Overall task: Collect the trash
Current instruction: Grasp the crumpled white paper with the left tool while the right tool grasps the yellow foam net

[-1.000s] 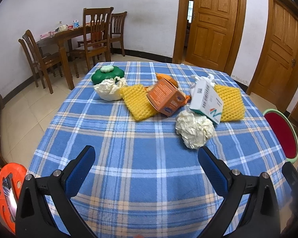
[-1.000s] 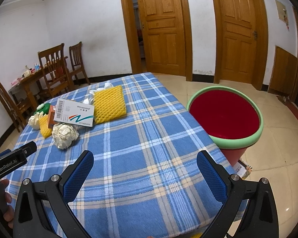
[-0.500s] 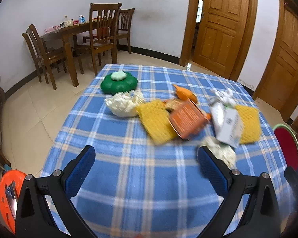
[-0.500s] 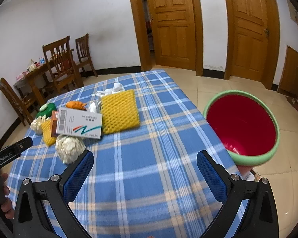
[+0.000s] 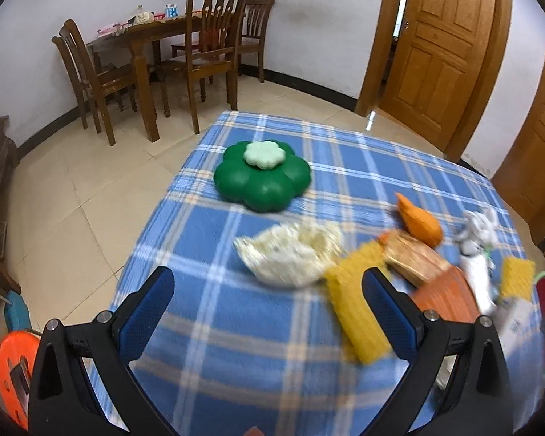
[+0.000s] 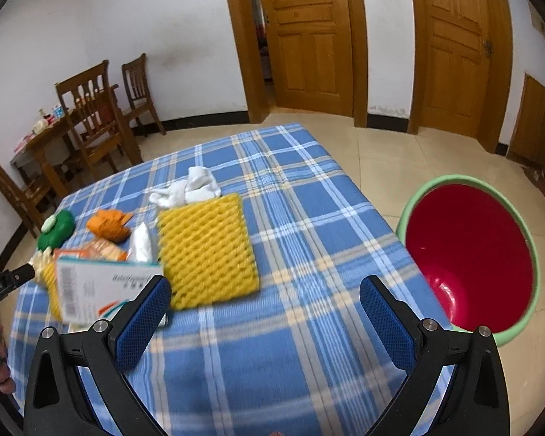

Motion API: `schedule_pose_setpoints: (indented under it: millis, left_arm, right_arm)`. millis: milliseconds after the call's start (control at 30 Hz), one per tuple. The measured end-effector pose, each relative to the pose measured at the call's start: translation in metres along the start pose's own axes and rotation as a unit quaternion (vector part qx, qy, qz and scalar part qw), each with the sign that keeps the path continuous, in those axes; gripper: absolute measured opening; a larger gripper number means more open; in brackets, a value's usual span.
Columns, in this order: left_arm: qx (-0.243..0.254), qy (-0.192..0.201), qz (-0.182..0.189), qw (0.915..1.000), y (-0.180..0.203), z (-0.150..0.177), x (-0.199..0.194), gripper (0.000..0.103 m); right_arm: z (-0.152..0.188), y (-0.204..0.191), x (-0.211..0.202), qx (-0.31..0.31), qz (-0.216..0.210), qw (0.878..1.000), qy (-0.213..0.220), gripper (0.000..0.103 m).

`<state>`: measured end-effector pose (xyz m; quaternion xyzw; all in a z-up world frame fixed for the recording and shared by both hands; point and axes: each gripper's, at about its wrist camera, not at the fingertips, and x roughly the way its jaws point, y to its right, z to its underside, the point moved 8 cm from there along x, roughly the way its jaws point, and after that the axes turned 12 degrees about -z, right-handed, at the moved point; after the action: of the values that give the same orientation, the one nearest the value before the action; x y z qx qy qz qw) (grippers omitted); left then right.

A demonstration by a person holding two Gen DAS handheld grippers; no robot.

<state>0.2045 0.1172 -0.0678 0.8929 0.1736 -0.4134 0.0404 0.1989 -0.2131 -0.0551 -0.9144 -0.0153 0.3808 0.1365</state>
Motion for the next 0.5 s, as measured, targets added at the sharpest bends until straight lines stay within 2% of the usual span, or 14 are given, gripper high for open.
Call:
schedule_pose_setpoints:
  millis: [67,167,267,300,400,467,500]
  left_arm:
    - [-0.005,-0.007,0.004,1.0000,0.001,-0.005,0.013,0.097]
    - [-0.004,-0.030,0.031,0.9991,0.007,-0.004,0.025,0.088]
    - [-0.004,-0.044,0.054,0.9975,0.014,0.000,0.034,0.074]
    - [-0.003,-0.045,0.062,0.9970,0.015,0.001,0.034,0.069]
    - [0.001,-0.037,0.070,0.9968,0.017,0.001,0.031,0.064]
    - [0.001,-0.027,0.073,0.9969,0.017,0.000,0.027,0.054]
    - [-0.001,-0.023,0.079,0.9966,0.018,0.000,0.025,0.047]
  right_arm:
    - [-0.002,0.001,0.008,0.005,-0.001,1.000,-0.005,0.103]
    - [-0.004,0.000,0.020,0.007,-0.002,1.000,-0.016,0.103]
    - [-0.004,-0.003,0.031,0.005,-0.007,1.000,-0.026,0.103]
    - [-0.004,-0.004,0.034,0.003,-0.009,1.000,-0.028,0.103]
    - [-0.004,-0.004,0.038,0.005,-0.014,0.999,-0.031,0.103]
    - [-0.004,-0.005,0.041,0.007,-0.020,0.999,-0.035,0.101]
    - [-0.004,-0.005,0.043,0.008,-0.024,0.999,-0.037,0.095]
